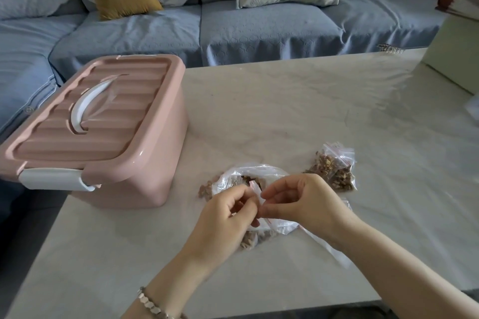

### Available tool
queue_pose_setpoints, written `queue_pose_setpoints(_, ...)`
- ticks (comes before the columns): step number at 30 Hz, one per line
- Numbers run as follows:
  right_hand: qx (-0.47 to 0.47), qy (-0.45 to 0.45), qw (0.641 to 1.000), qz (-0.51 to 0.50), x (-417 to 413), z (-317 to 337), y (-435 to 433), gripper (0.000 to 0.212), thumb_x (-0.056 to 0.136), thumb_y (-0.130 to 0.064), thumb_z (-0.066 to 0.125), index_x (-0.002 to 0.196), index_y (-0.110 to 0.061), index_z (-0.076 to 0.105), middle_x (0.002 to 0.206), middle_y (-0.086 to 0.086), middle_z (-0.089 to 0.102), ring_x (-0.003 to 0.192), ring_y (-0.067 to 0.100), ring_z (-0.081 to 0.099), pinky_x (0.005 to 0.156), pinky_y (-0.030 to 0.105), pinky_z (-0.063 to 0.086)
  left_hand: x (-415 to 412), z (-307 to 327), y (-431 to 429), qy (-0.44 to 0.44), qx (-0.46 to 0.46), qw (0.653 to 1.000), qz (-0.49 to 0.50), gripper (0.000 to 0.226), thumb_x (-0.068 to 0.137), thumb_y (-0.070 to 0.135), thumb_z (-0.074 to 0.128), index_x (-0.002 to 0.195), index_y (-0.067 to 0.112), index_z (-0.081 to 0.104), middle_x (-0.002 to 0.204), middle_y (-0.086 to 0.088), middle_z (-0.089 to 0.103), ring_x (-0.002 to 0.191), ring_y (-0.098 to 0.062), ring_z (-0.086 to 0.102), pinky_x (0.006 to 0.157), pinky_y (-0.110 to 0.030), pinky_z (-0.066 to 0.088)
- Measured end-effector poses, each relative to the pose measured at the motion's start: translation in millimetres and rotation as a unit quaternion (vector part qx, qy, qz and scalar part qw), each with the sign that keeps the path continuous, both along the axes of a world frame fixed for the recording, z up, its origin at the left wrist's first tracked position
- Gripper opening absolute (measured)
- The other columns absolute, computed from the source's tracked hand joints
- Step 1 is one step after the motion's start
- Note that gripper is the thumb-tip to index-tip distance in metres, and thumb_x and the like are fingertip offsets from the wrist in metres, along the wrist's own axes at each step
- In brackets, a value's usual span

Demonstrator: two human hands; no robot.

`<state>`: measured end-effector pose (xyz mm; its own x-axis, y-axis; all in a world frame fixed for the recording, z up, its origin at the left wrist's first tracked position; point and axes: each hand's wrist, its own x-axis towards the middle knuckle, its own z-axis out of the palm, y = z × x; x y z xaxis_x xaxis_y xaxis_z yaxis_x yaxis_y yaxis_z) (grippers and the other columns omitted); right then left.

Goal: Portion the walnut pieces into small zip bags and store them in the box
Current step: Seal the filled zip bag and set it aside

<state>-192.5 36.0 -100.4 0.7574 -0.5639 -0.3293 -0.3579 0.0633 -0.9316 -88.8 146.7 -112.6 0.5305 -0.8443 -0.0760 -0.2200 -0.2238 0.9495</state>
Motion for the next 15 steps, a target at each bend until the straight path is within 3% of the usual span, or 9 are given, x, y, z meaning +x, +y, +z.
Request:
queue_pose_setpoints(4,0.248,-0.063,0.966,0.040,-1,0,-4,0.009,0.068,-0.008,0.066,0.076,-0.003,0.064,0.062,0.004,0.065,0.055,0.009,0.060,0.058,0.016,0.052,1,-5,1,0.075,-0.068,0.995,-0.019,0.022,0.078,0.028,0.055,0.057,0.022,0.055,0.056,0.008,0.055,0.052,-0.003,0.050,0.050,-0.011,0.037)
queue_pose_setpoints(8,0.337,-0.087,0.936,0.047,-2,-1,-5,0.006,0.072,-0.008,0.060,0.072,-0.005,0.066,0.063,0.005,0.065,0.055,0.011,0.061,0.057,0.020,0.053,-3,-7,-2,0.163,-0.071,0.984,0.031,0.026,0.076,0.016,0.052,0.050,0.020,0.054,0.053,0.004,0.054,0.051,-0.008,0.048,0.048,-0.016,0.039)
queue_pose_setpoints(10,0.245,-0.063,0.967,0.024,-1,-3,-3,0.006,0.073,-0.005,0.067,0.069,-0.008,0.068,0.064,0.004,0.066,0.057,0.011,0.060,0.059,0.019,0.053,0,-9,-2,0.101,-0.039,0.994,0.034,0.035,0.082,0.006,0.054,0.049,0.018,0.054,0.050,0.004,0.057,0.049,-0.008,0.052,0.048,-0.015,0.039)
queue_pose_setpoints(12,-0.022,-0.003,1.000,-0.021,-1,-8,-2,0.019,0.074,-0.003,0.073,0.064,-0.018,0.067,0.059,-0.006,0.064,0.054,0.007,0.057,0.057,0.019,0.050,5,-8,0,0.010,0.000,0.999,0.037,0.032,0.079,0.008,0.055,0.049,0.016,0.053,0.048,0.001,0.058,0.047,-0.010,0.054,0.048,-0.019,0.040)
queue_pose_setpoints(13,-0.146,0.003,0.988,-0.048,-1,-10,-1,0.023,0.072,-0.004,0.072,0.061,-0.023,0.063,0.056,-0.008,0.062,0.053,0.005,0.055,0.057,0.020,0.048,6,-8,0,-0.039,0.030,0.998,0.040,0.027,0.076,0.014,0.056,0.049,0.014,0.053,0.049,-0.002,0.058,0.048,-0.012,0.054,0.049,-0.023,0.041)
queue_pose_setpoints(15,-0.285,-0.020,0.957,-0.050,-1,-9,-1,0.032,0.068,-0.001,0.069,0.058,-0.027,0.055,0.057,-0.009,0.058,0.055,0.006,0.054,0.058,0.020,0.047,8,-5,1,-0.131,0.098,0.986,0.040,0.024,0.072,0.026,0.057,0.053,0.012,0.052,0.054,-0.005,0.059,0.050,-0.014,0.051,0.050,-0.025,0.038)
